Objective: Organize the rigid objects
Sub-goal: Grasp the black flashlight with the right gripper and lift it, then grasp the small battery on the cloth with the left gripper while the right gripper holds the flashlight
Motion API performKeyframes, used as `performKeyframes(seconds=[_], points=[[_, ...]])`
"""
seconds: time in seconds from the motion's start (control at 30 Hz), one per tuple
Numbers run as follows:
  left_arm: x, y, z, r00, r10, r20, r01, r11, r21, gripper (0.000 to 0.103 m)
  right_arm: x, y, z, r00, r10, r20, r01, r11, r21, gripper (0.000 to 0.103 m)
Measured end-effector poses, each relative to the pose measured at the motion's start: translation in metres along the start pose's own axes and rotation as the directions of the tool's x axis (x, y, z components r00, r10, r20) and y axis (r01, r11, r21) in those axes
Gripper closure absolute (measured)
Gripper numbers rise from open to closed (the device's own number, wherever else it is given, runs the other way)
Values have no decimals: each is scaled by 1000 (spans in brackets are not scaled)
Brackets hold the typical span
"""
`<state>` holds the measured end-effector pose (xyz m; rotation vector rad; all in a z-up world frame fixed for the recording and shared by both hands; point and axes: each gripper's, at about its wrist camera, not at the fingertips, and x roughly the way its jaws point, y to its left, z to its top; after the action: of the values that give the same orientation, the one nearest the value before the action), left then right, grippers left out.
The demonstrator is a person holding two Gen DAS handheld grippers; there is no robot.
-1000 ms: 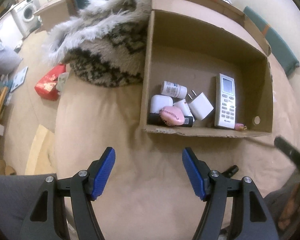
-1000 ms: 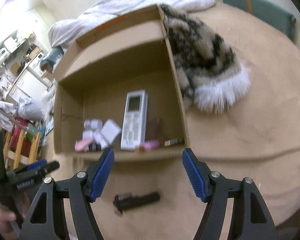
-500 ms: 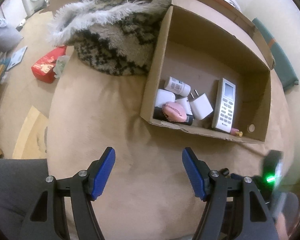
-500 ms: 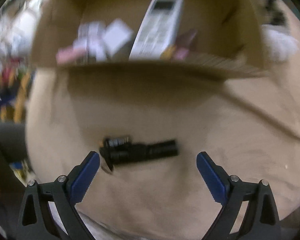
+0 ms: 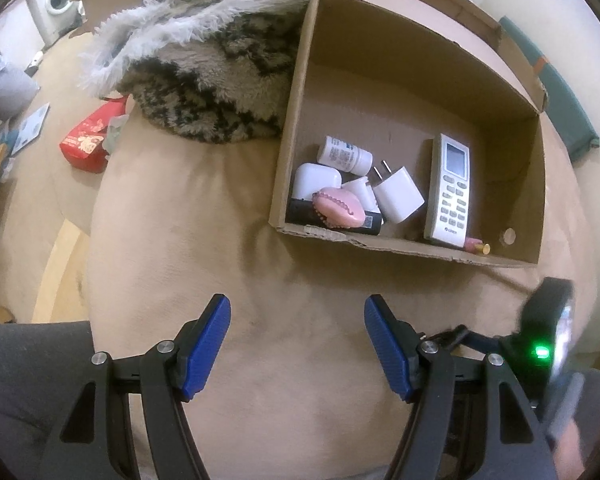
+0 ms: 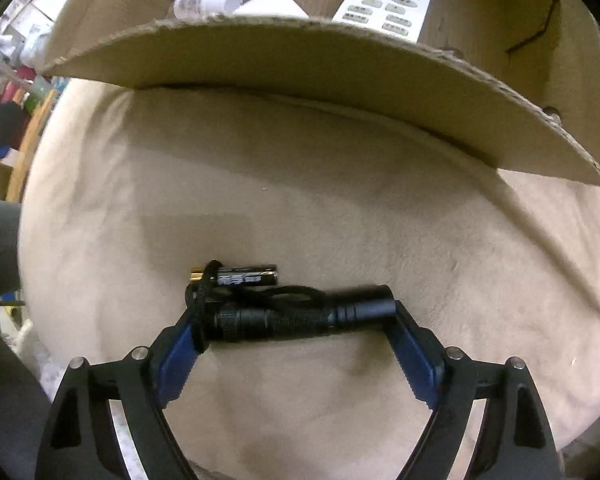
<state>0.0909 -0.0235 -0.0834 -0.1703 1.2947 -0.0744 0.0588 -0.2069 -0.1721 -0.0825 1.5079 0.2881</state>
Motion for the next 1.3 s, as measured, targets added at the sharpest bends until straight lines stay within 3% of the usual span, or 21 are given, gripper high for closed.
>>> performKeyframes(seconds=[0.13,0.27,0.33,0.5,0.6,0.77,1.0,1.2,1.3], points=[[1,3,1,1000,10,7,-10,1000,-8,36,-31,0,-2,998,37,56,-37,999,-3,10],[2,5,2,1000,8,2,-8,1000,-25,36,-76,-1,-5,983,39,178,-31,999,-45,10],[3,3,2,1000,11,2,-11,1000,-19,36,-99,-7,-5,966,70,250,-60,997,-50,10],[7,-3,0,999,36,0,-36,999,20,36,-152,-28,2,881,132,454,-130,991,-36,10],[10,-5,-1,998,55,-4,-55,998,36,36,-151,-42,10,861,117,496,-144,989,17,10],[17,-6,-5,996,85,-6,-84,995,56,36,-138,-56,3,878,82,471,-156,980,120,10],[28,-36,-17,997,65,-29,-60,984,169,36,-141,-65,-3,861,76,502,-176,972,155,10],[33,-72,-29,999,23,-37,-13,967,253,36,-150,-86,-7,829,68,555,-229,946,227,10],[39,-81,-30,999,29,-46,-16,962,272,37,-149,-97,-10,836,36,548,-225,932,283,10]])
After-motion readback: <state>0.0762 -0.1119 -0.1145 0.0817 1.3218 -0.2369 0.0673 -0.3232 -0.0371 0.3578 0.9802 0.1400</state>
